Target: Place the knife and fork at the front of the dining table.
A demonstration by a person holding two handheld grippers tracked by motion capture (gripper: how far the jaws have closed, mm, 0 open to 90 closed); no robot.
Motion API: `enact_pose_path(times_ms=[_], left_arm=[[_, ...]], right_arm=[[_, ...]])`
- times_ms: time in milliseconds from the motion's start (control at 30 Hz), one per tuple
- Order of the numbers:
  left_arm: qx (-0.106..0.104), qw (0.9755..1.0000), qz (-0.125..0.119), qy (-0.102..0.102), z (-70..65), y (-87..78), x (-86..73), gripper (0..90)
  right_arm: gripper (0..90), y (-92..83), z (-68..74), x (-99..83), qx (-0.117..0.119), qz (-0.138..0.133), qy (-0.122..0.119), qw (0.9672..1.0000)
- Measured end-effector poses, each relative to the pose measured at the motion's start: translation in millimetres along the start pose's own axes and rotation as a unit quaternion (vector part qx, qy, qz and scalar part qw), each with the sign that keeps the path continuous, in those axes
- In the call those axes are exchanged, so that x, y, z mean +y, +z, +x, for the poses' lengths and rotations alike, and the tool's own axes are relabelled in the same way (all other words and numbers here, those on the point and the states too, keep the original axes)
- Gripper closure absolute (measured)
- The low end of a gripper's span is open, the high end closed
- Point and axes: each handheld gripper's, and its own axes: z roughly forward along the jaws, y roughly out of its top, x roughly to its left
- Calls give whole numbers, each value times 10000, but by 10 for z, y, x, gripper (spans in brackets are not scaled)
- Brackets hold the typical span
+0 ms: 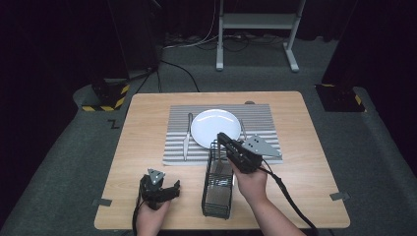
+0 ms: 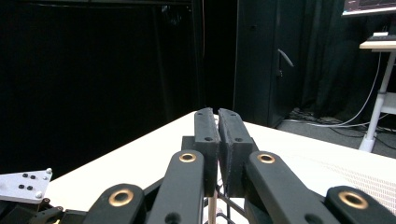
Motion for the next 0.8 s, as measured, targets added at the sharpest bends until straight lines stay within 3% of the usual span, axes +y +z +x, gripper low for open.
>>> enact_pose_path(times_ms=[567, 667, 800], left_arm=[[-23, 10000, -5, -8, 3, 0, 0, 113], [-19, 10000, -3, -8, 3, 0, 0, 113], [-7, 10000, -4, 5, 0, 0, 0, 113]], right_arm=[[873, -42, 15, -18, -3, -86, -27, 10000], [874, -90, 15, 23, 22, -317, -3, 9995], [874, -122, -3, 84, -25, -371, -52, 9993]])
